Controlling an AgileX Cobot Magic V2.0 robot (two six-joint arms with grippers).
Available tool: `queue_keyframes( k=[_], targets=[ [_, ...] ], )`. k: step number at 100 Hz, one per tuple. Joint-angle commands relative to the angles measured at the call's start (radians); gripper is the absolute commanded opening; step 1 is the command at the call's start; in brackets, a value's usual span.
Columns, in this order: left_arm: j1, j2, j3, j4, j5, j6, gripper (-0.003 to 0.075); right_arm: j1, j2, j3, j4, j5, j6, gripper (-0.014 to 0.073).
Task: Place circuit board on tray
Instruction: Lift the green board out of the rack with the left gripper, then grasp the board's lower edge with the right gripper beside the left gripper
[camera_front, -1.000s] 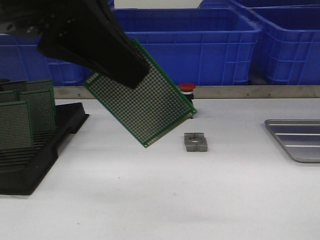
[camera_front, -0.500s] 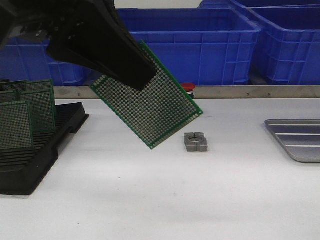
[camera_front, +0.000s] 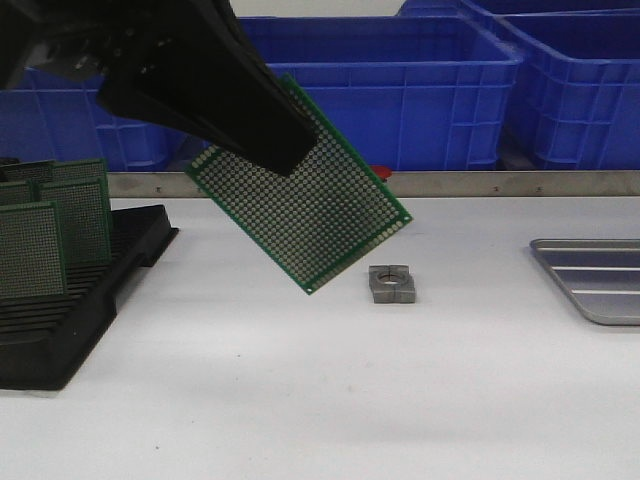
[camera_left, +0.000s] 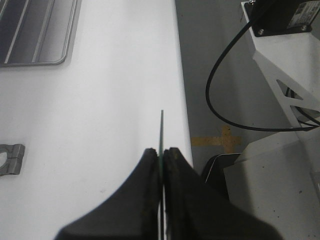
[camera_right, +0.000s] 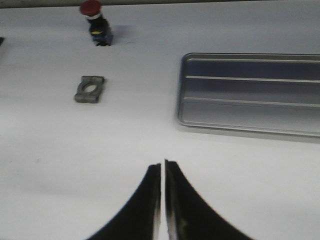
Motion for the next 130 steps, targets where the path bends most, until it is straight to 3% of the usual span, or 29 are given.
queue_keyframes(
  k=[1,9,14,54,94,106,130],
  targets=[
    [-0.008,-0.028,-0.034,-0.068,0.003,-0.006,-0.0020,0.072,0.040,-0.058,0.026,-0.091,-0.051,0.0269],
    [-0.008,-0.028,-0.034,-0.068,0.003,-0.006,-0.0020,0.147,0.076,-0.080,0.049,-0.123,-0.108,0.0422],
    [-0.008,-0.028,-0.034,-0.068,0.003,-0.006,-0.0020,0.191,0.100,-0.095,0.070,-0.137,-0.148,0.0459],
    [-0.008,-0.028,-0.034,-0.070,0.003,-0.006,-0.0020,0.546,0.382,-0.193,0.191,-0.210,-0.457,0.0451],
    [-0.008,-0.028,-0.034,-0.070,0.003,-0.006,-0.0020,0.700,0.645,-0.281,0.205,-0.324,-0.484,0.0450],
    [-0.008,-0.028,-0.034,-0.070,0.003,-0.006,-0.0020,0.701,0.671,-0.285,0.213,-0.364,-0.484,0.0340],
    [-0.008,-0.028,-0.034,-0.072,-0.005,-0.006,-0.0019,0.701,0.672,-0.285,0.213,-0.375,-0.483,-0.0086]
  ],
)
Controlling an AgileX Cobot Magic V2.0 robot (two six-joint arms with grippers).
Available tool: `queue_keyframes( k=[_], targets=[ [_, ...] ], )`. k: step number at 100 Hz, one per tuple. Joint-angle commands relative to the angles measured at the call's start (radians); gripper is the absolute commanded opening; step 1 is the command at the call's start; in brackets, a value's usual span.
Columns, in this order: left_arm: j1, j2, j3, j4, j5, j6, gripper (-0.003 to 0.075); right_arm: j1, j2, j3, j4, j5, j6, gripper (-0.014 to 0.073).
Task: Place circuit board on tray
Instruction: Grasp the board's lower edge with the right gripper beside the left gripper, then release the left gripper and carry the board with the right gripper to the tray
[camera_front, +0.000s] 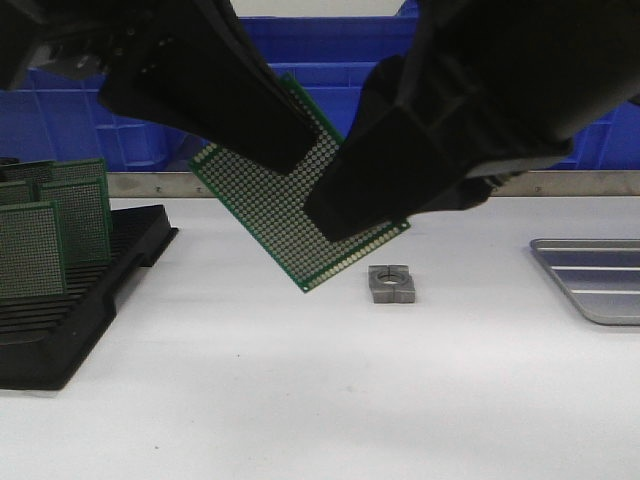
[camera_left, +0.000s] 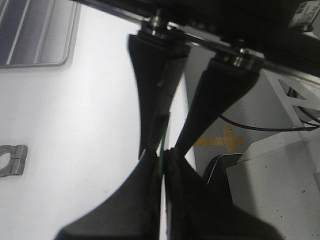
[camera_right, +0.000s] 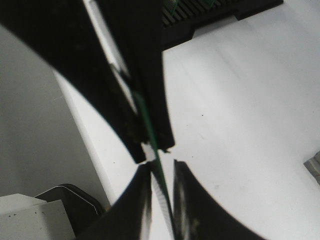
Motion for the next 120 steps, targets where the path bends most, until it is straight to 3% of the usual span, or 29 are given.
queue_keyframes(
  k=[1,4,13,31,40,58,78,103,120],
  targets=[
    [-0.008,-0.028,-0.032,-0.075,0.000,-0.015,-0.0019,-0.001,-0.016,-0.035,0.014,-0.070,0.001,-0.0096],
    [-0.008,-0.028,-0.034,-0.075,-0.001,-0.015,-0.0018,-0.001,-0.016,-0.035,0.014,-0.070,0.001,-0.0129],
    [-0.003,-0.028,-0.039,-0.075,-0.001,-0.015,0.0045,-0.001,-0.016,-0.035,0.014,-0.070,0.001,-0.0122],
    [-0.003,-0.028,-0.062,-0.064,-0.013,-0.015,0.0395,-0.001,-0.016,-0.035,0.018,-0.062,0.003,-0.0122],
    [-0.002,-0.030,-0.078,-0.004,-0.031,-0.015,0.0483,-0.020,-0.016,-0.035,0.041,-0.038,0.006,-0.0122],
    [0.009,-0.035,-0.118,0.075,-0.031,-0.015,0.0492,-0.155,-0.016,-0.034,0.136,0.047,0.008,-0.0122],
    [0.064,-0.035,-0.130,0.073,-0.035,-0.015,0.0491,-0.423,-0.016,-0.034,0.176,0.123,0.008,-0.0122],
    [0.097,-0.035,-0.130,0.068,-0.035,-0.015,0.0491,-0.791,0.035,-0.035,0.242,0.109,0.008,-0.0122],
    [0.097,-0.035,-0.130,0.062,-0.035,-0.015,0.0491,-0.924,0.169,-0.093,0.273,0.125,0.007,-0.0122]
  ],
)
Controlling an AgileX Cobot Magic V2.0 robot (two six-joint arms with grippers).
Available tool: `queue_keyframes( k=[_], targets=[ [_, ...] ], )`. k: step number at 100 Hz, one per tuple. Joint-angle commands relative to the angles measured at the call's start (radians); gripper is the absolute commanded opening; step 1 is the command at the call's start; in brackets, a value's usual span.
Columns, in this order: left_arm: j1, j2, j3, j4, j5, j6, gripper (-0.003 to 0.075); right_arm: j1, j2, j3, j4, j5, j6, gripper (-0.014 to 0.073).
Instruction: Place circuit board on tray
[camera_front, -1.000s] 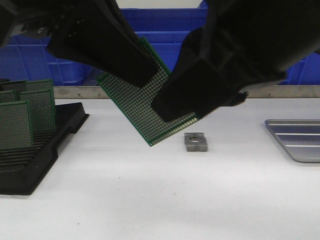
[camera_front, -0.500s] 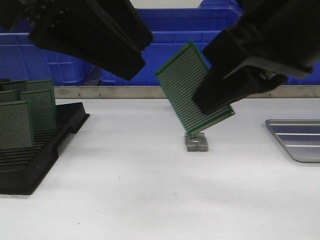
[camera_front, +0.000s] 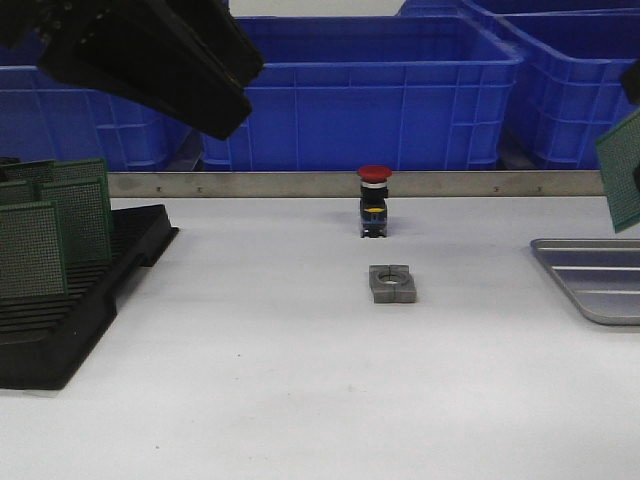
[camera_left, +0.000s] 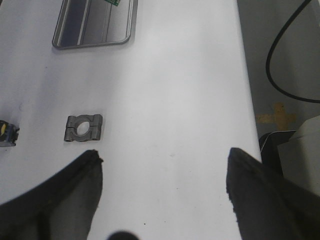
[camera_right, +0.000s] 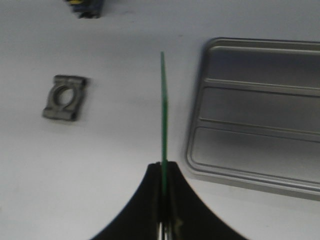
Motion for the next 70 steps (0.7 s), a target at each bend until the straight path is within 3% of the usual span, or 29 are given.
queue_keyframes(
  k=[1,44,54,70],
  targets=[
    [0.002,-0.035,-0.033,-0.063,-0.010,-0.010,0.0491,-0.051,0.051,-0.069,0.035,-0.020,-0.002,-0.0122],
    [0.002,-0.035,-0.033,-0.063,-0.010,-0.010,0.0491,-0.095,0.414,-0.314,0.024,0.127,-0.003,-0.0106],
    [0.002,-0.035,-0.033,-0.063,-0.010,-0.010,0.0491,-0.095,0.419,-0.317,0.008,0.109,-0.007,0.0026],
    [0.002,-0.035,-0.033,-0.063,-0.010,-0.010,0.0491,-0.095,0.415,-0.319,-0.038,0.100,-0.007,0.0398]
  ],
)
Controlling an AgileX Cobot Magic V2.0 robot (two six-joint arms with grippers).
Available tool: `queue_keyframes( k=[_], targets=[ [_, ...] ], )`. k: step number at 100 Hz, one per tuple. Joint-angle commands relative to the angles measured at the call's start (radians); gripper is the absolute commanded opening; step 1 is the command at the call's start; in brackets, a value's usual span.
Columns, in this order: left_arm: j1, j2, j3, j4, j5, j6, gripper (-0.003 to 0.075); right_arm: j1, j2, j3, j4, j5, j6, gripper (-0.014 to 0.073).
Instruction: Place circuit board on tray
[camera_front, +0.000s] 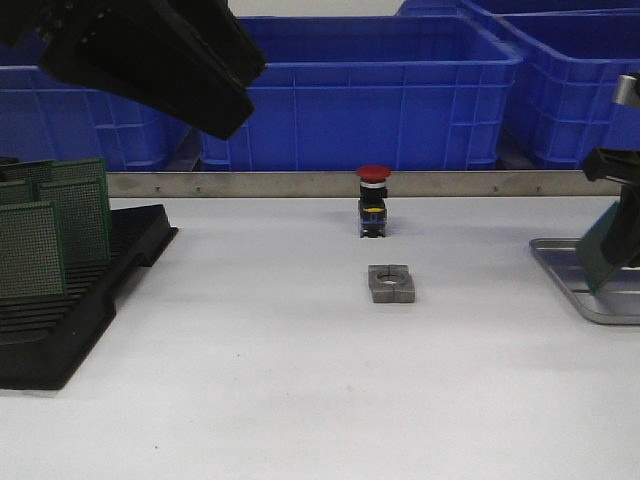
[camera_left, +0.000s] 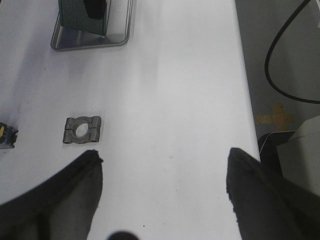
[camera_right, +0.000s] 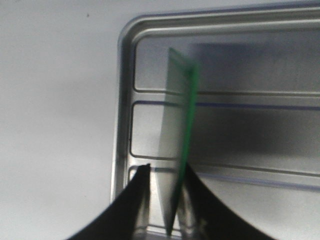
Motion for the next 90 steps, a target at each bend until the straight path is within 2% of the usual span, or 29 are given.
queue_keyframes(
  k=[1,6,10,36,52,71,90],
  targets=[
    [0.002,-0.035,-0.033,-0.063,-0.010,-0.010,0.0491,-0.007,-0.043,-0.030,-0.016,-0.019,-0.008,0.0426],
    [0.002,-0.035,-0.033,-0.063,-0.010,-0.010,0.0491,-0.007,-0.047,-0.030,-0.021,-0.017,-0.008,0.0499],
    [0.002,-0.035,-0.033,-0.063,-0.010,-0.010,0.0491,-0.007,-0.052,-0.030,-0.025,-0.017,-0.008,0.0526],
    [0.050,-0.037,-0.033,-0.050,-0.012,-0.019,0.0491,-0.007,-0.158,-0.030,-0.033,-0.016,-0.008,0.0526],
    [0.132,-0.042,-0.033,0.035,-0.014,-0.028,0.0491,-0.007,-0.257,-0.027,-0.033,-0.013,-0.009,0.0526],
    [0.253,-0.057,-0.033,0.209,-0.036,-0.044,0.0491,-0.006,-0.359,-0.027,-0.033,-0.020,-0.045,0.0526],
    [0.394,-0.057,-0.033,0.239,-0.048,-0.044,0.0491,-0.006,-0.423,-0.027,-0.025,-0.020,-0.050,0.0526]
  ],
)
